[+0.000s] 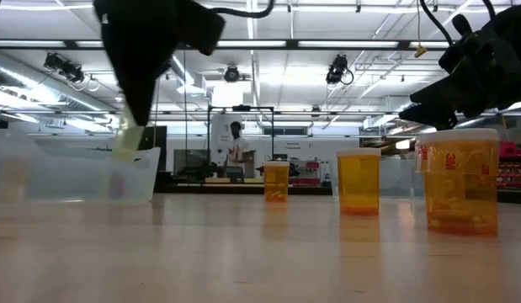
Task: Pick and place medicine bottles into bin by pill shape (circle, oval)
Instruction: Put the small yellow pill bottle into the left transparent bin
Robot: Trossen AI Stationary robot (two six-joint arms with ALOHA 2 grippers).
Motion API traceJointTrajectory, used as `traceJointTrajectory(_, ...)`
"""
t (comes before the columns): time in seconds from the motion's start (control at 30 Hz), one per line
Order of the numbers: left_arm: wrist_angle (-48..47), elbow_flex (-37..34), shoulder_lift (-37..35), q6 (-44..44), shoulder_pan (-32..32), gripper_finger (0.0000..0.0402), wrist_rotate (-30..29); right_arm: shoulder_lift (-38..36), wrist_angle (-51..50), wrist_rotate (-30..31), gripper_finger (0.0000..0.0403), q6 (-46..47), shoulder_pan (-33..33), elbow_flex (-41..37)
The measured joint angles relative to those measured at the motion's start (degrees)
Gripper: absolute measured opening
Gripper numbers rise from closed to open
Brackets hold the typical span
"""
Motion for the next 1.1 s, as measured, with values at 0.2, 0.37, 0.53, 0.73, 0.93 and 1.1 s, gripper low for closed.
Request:
traceJointTrajectory(0.2, -13.0, 0.0, -1.2, -5.7, -2.1, 0.0139, -6.1, 0.3, -0.2, 0.0, 0.0272, 0.0, 0.0, 0.0)
traceJointTrajectory(0.37, -17.8, 0.0, -3.4, -8.5, -3.4, 0.0121, -11.6, 0.3, -0.2, 0.0, 0.0272, 0.0, 0.0, 0.0)
traceJointTrajectory(0.53, -18.6, 0.0, -7.0, -9.8, -3.6, 0.0130, -16.7, 0.3, 0.0, 0.0, 0.0272, 0.0, 0.0, 0.0)
traceJointTrajectory(0.73, -18.6, 0.0, -9.5, -11.0, -3.5, 0.0136, -21.2, 0.4, -0.2, 0.0, 0.0272, 0.0, 0.0, 0.0)
traceJointTrajectory(0.93, -18.4, -0.5, -9.8, -11.0, -3.5, 0.0123, -21.6, 0.4, -0.2, 0.0, 0.0272, 0.0, 0.0, 0.0)
traceJointTrajectory(1.1, -17.4, -7.7, -10.3, -12.7, -3.6, 0.0140, -21.0, 0.4, -0.2, 0.0, 0.0272, 0.0, 0.0, 0.0)
